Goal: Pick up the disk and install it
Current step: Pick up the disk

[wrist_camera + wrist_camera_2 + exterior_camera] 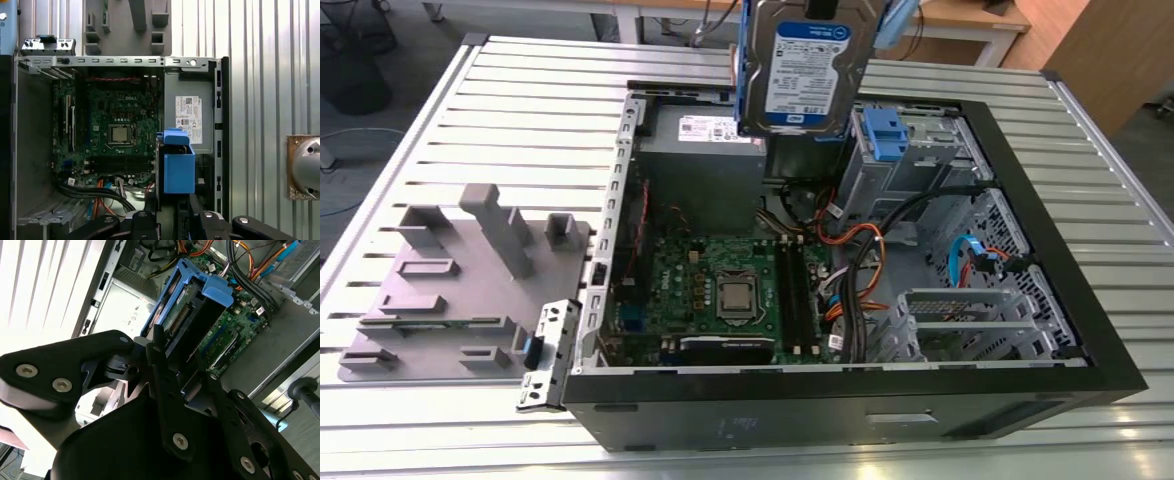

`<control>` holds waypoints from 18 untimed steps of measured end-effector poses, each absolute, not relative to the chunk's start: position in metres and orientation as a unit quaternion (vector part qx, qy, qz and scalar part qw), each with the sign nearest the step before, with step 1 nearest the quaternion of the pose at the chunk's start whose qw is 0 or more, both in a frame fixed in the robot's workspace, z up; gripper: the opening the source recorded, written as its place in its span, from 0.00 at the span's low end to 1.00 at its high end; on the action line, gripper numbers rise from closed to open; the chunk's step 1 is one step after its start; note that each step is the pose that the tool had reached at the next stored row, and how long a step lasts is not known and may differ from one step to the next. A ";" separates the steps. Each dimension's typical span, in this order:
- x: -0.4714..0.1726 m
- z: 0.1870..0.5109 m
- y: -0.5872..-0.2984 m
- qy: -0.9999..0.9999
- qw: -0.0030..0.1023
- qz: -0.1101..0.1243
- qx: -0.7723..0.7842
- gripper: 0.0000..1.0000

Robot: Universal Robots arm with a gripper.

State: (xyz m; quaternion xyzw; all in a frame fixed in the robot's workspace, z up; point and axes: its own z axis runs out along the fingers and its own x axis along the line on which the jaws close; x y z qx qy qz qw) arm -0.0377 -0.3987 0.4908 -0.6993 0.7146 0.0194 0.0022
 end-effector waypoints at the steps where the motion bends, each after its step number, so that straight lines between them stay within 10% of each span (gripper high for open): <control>1: -0.034 0.491 -0.399 0.715 0.002 0.019 -0.699 0.35; 18: -0.014 0.490 -0.399 0.715 0.002 0.019 -0.699 0.35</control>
